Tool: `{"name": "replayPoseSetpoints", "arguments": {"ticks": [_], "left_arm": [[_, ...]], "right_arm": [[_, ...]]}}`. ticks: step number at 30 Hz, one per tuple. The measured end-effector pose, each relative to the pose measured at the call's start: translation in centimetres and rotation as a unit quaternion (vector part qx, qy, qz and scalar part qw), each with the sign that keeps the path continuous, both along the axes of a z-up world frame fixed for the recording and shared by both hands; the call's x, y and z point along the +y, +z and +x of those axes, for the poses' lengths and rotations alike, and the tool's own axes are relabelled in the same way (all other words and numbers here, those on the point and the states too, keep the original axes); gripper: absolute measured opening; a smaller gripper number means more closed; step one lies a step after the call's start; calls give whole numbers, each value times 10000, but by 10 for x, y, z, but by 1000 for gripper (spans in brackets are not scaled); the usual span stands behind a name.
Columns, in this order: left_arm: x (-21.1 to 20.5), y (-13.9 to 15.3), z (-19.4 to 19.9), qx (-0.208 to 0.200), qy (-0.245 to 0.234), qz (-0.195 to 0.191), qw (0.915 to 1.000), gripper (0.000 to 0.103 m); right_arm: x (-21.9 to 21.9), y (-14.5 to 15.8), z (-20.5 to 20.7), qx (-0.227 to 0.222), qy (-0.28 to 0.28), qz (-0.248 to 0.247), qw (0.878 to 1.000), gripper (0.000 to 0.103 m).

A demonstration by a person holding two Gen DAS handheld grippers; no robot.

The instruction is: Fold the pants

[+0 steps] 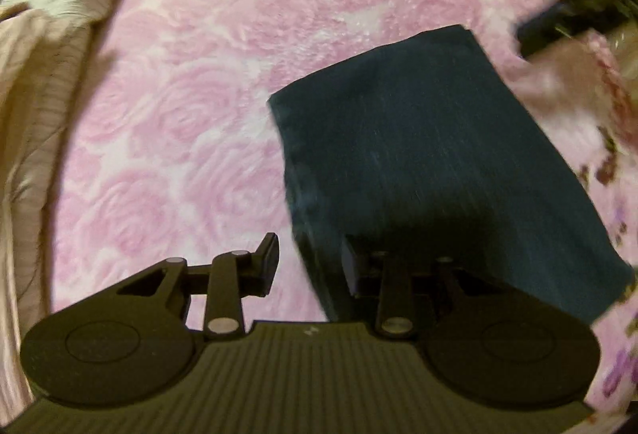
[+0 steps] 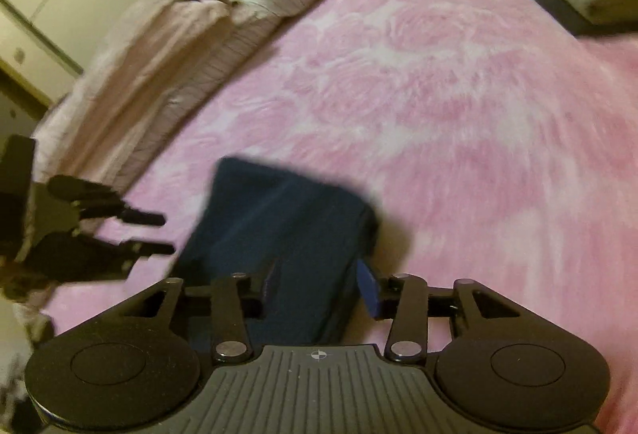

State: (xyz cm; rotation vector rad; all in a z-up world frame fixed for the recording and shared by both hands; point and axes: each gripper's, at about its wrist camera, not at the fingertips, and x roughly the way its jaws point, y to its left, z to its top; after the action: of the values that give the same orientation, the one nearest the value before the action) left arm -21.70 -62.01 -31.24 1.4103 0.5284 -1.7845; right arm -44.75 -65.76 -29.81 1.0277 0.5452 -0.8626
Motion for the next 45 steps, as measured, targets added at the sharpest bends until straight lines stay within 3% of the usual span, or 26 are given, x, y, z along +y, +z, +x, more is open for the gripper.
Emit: {"name": "replayPoseSetpoints", "arguments": {"ticks": [2, 5, 9, 13, 18, 19, 20, 21, 25, 28, 31, 35, 39, 41, 45], "left_arm": [[23, 10, 12, 58, 71, -54, 9999, 30], [64, 12, 26, 108, 83, -65, 9999, 31], [113, -2, 39, 84, 0, -3, 10000, 32], [139, -17, 36, 46, -209, -40, 9998, 32], [159, -15, 25, 54, -532, -138, 9985, 33], [163, -11, 23, 68, -572, -175, 9982, 34], [165, -9, 20, 86, -583, -192, 9981, 34], [166, -5, 19, 119, -585, -206, 9980, 34], [165, 15, 11, 245, -580, -291, 9976, 34], [162, 35, 2, 376, -597, -418, 9966, 34], [153, 54, -13, 511, -616, -535, 9954, 34], [132, 68, -41, 646, -654, -677, 9935, 37], [93, 61, -77, 689, -559, -862, 9923, 37], [68, 48, -97, 741, -354, -843, 9930, 37], [17, 6, -130, 803, 10, -517, 9954, 36]], "right_arm": [[48, 7, -1, -241, -397, 159, 9988, 53], [124, 1, 1, -582, -1094, 469, 9912, 57], [208, -35, 19, -942, -1785, 1180, 9723, 58], [236, -69, 40, -1363, -2342, 1201, 9551, 59], [239, -105, 40, -2022, -3369, 1170, 9121, 59], [238, -106, 37, -2120, -3476, 1200, 9054, 53], [239, -105, 34, -2155, -3589, 1270, 8992, 37], [238, -104, 31, -2118, -3649, 1331, 8968, 32], [223, -73, 8, -1768, -3557, 1251, 9092, 24], [197, -38, -33, -1449, -3514, 1023, 9193, 22], [146, 1, -80, -801, -3093, 568, 9459, 21], [50, 25, -132, -18, -2325, 208, 9724, 18], [-62, 7, -157, 427, -1324, 255, 9900, 18], [-105, -12, -163, 575, -955, 360, 9931, 18], [-128, -50, -169, 788, -505, 472, 9945, 19]]}}
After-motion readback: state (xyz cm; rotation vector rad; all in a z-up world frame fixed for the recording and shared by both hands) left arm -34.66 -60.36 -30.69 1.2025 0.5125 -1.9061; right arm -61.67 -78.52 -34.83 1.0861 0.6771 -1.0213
